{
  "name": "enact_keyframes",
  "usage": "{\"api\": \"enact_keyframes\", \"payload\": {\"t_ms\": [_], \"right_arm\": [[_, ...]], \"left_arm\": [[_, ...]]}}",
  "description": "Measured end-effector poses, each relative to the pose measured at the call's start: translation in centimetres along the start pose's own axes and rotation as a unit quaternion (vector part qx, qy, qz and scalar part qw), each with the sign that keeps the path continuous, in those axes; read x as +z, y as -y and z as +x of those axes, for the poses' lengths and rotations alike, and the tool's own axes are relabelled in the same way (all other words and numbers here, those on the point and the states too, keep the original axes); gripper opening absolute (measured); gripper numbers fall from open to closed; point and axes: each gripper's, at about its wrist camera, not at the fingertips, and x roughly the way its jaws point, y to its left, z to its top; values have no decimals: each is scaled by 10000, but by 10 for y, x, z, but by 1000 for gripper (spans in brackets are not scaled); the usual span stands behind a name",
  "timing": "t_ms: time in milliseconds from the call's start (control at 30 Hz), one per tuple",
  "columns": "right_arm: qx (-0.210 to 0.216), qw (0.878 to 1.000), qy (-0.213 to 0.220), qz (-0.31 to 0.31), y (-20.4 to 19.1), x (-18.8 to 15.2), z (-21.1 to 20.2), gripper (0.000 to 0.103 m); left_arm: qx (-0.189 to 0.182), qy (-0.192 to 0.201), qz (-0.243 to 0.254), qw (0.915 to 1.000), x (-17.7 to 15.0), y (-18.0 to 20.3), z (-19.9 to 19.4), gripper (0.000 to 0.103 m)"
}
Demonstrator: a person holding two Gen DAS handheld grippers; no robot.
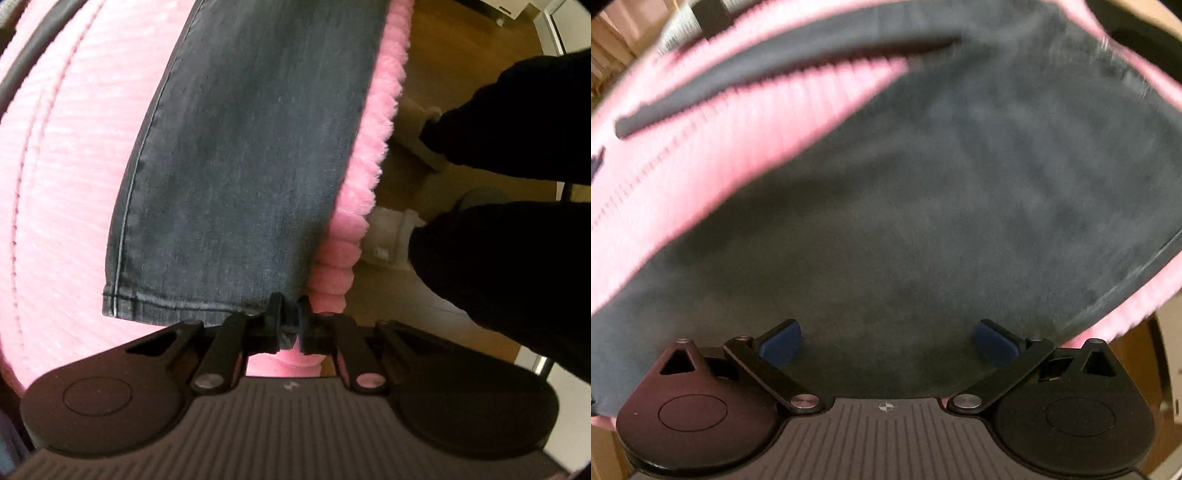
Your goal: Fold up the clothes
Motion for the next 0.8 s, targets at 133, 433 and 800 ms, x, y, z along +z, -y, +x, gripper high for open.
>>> {"api": "enact_keyframes", "payload": {"t_ms": [133, 433, 800], "right_arm": [[-229, 9993, -16, 293, 4, 7, -13, 103], [-240, 9985, 324, 370, -19, 39, -71, 103], [32, 9889, 839, -1227, -84, 126, -87, 103]], "left_arm": [[-17, 12, -157, 9999, -9, -12, -20, 18], [740, 572, -818, 9922, -1, -70, -81, 34], [1692, 894, -401, 9807, 74, -165, -108, 63]]}}
